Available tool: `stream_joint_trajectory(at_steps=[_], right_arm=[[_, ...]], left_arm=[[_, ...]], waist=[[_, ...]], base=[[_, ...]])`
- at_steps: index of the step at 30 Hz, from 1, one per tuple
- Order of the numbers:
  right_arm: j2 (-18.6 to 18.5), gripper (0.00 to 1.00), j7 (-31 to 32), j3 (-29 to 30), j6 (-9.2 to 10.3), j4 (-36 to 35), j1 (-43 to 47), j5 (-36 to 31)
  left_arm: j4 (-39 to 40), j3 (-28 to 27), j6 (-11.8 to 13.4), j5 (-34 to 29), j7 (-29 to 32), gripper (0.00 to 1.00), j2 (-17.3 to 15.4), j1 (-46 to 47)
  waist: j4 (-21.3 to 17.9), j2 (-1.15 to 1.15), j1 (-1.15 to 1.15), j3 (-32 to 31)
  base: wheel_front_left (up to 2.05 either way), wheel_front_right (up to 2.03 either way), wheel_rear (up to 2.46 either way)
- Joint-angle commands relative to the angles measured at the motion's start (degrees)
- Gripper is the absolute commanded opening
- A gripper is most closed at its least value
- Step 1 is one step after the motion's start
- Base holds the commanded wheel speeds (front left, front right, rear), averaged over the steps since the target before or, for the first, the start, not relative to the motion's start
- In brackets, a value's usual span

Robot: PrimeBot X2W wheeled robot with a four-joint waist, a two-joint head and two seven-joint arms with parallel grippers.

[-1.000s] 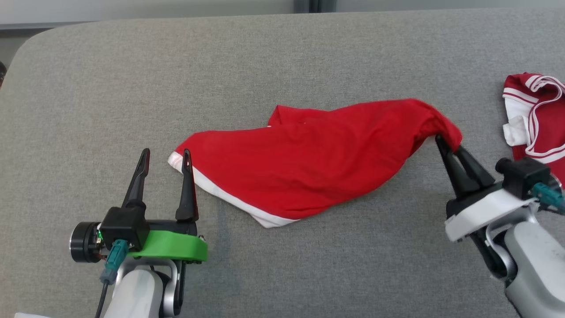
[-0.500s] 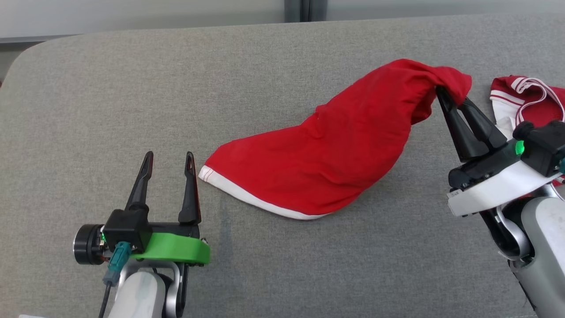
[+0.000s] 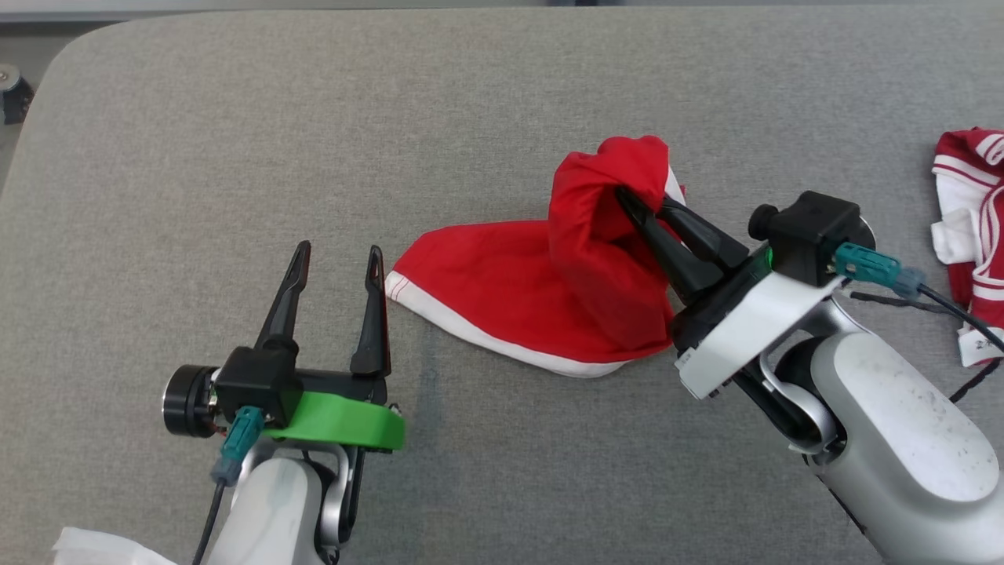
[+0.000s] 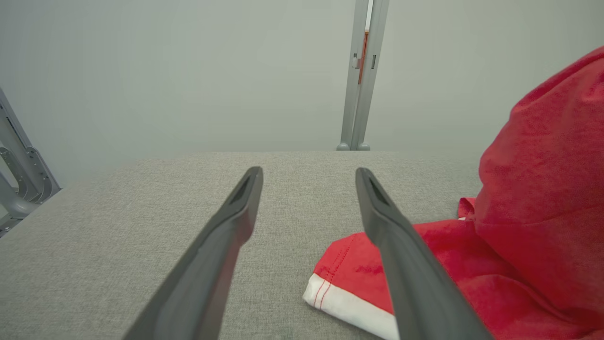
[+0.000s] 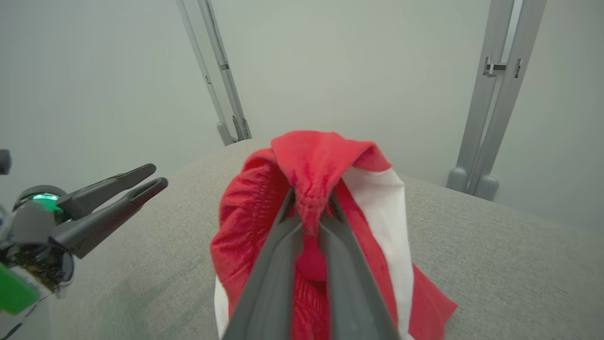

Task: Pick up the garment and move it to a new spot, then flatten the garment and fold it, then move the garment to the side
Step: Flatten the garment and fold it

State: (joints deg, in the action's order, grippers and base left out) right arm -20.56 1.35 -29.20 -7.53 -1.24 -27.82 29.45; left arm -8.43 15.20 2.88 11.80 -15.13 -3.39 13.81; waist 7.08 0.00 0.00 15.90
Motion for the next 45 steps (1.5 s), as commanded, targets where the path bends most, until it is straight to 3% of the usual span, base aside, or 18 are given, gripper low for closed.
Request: stream_joint_trajectory(at_steps=[1,10,11,12,21,34,45], right_arm=[[0.04,0.00,-0.54,-0.49,0.08,1.84,-1.57,0.28],[-0.17,0.00,-4.74,-2.22,0.09,15.48,-8.24,2.49],[-0.21,0.27,-5.62,-2.02,0.09,16.68,-8.63,2.52],[-0.34,1.00,-7.01,-1.92,0.09,18.09,-9.02,2.19],[-2.06,1.00,-16.16,3.11,0.09,20.79,-5.52,2.16],[0.44,1.00,-16.50,20.90,0.09,7.10,14.99,-3.67],[4.70,1.00,-15.56,26.33,0.09,-0.16,26.09,-7.23]], left_arm=[[-0.09,0.32,-0.32,-0.06,0.01,1.00,0.08,1.41],[0.11,3.11,0.32,1.43,0.01,1.00,0.47,4.01],[0.11,3.26,0.56,1.59,0.01,1.00,0.47,4.04],[0.07,3.38,0.78,1.72,0.01,1.00,0.46,4.01],[-0.73,2.40,1.11,0.56,0.01,1.00,0.44,2.67],[-1.24,-2.35,0.74,-1.19,0.01,1.00,-1.89,-1.84],[-1.75,-3.72,1.37,-1.15,0.01,1.00,-3.21,-5.05]], waist=[[2.55,0.00,0.00,2.54],[6.14,0.00,0.00,6.41],[6.17,0.00,0.00,6.39],[6.09,0.00,0.00,6.27],[3.27,0.00,0.00,3.55],[-4.31,0.00,0.00,-2.04],[-7.44,0.00,0.00,-4.43]], base=[[0.00,0.00,0.00],[0.00,0.00,0.00],[0.00,0.00,0.00],[0.00,0.00,0.00],[0.00,0.00,0.00],[0.00,0.00,0.00],[0.00,0.00,0.00]])
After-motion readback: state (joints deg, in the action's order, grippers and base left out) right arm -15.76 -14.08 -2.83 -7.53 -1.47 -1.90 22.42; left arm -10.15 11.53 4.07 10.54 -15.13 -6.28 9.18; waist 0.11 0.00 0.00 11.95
